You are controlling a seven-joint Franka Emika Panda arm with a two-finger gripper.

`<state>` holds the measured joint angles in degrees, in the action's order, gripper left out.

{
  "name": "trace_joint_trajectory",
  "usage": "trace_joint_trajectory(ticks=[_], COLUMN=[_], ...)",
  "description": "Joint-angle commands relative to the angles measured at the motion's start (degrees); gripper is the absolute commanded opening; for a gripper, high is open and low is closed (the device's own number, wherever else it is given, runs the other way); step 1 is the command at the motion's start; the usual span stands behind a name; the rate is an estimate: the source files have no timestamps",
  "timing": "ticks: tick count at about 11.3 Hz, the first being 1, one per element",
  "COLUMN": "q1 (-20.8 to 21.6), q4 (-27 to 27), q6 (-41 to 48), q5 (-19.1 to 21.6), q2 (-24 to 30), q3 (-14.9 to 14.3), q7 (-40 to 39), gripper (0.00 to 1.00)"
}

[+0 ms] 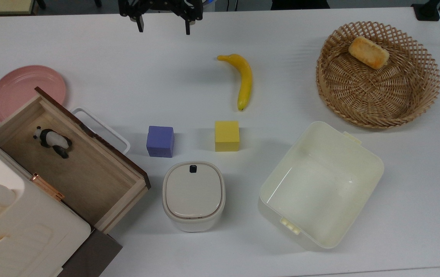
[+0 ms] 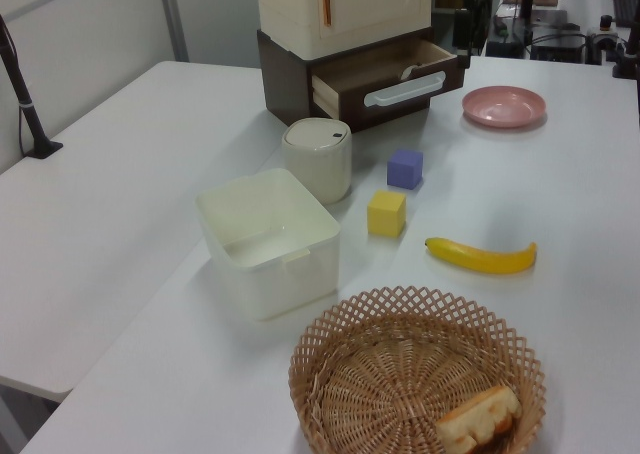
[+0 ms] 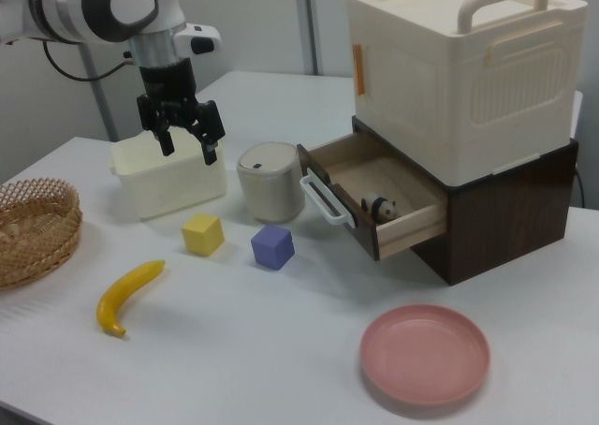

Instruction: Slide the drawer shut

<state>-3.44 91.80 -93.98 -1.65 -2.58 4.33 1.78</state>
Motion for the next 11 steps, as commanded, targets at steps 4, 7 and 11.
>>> trace_joint_trajectory(ticks=[4, 7, 11], q1=[-0.61, -0.7, -0.61], q4=[0.31, 0.31, 0.31], q6=[0.12, 0.2, 0.73], q5=[1.21, 1.21, 1.21], q2=[0.65, 0.83, 0.74], q3=[-0.46, -0.46, -0.46], q7=[1.03, 1.12, 1.12], gripper=[1.0, 1.0, 1.0])
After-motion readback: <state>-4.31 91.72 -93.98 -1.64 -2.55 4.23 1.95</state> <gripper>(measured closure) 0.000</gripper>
